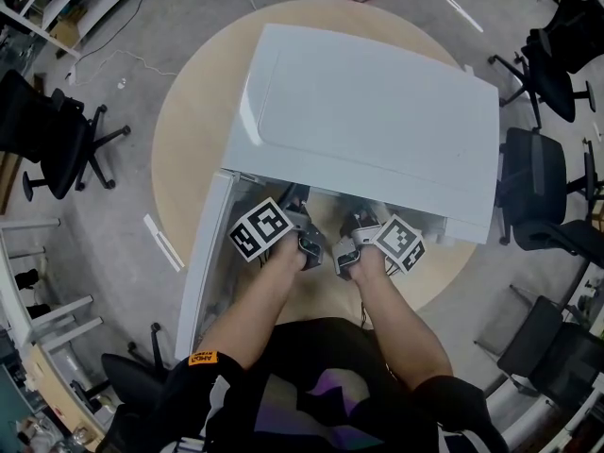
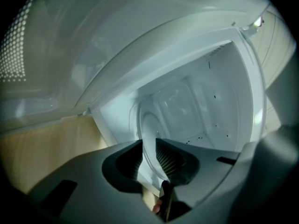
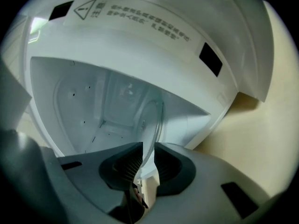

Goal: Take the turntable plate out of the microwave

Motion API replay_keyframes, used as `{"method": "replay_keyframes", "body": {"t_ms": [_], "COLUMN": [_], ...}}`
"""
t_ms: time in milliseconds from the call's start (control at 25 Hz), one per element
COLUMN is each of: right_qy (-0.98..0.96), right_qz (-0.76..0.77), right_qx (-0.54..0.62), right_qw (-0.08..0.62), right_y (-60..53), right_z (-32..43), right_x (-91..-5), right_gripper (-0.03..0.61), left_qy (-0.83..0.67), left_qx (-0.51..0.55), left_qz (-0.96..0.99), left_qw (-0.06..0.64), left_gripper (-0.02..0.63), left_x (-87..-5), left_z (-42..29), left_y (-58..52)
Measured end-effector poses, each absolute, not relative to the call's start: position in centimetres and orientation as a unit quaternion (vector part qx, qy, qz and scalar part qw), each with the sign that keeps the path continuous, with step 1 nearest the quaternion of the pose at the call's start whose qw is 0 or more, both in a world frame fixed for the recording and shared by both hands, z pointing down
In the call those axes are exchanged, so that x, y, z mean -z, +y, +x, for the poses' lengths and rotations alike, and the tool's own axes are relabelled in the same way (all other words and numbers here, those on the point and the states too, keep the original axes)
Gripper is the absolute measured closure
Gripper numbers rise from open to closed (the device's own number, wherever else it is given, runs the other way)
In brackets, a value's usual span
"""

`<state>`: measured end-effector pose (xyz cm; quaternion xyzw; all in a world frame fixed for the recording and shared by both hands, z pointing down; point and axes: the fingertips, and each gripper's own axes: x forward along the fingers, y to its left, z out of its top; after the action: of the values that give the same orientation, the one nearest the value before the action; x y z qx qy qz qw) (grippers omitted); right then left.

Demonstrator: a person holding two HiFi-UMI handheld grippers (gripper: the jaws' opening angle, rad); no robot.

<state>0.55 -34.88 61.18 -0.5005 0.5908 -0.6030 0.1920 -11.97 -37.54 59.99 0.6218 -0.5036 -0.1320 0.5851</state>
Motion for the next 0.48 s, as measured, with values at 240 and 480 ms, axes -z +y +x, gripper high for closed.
{"method": "replay_keyframes", "body": {"t_ms": [240,480], "right_qy": [0.599,0.593], "right_qz": [-0.490,-0.493], "right_qx": [0.597,0.600], "right_qw": [0.211,0.213], "right_y": [-35.60,-35.38], "right_z": [0.52,0.68], "right_x": [-60.00,-60.30], "right_gripper": [0.509,0.508], "left_qy": [-0.505,-0.502], "left_qx": [0.144,0.154], "left_qz": [0.616,0.612], "left_qw": [0.588,0.591], "left_gripper": [0.485,0.485], "left_x": [-59.86,-59.91], "left_z": [-12.13,-11.98], "left_y": [-37.62,-37.10]}}
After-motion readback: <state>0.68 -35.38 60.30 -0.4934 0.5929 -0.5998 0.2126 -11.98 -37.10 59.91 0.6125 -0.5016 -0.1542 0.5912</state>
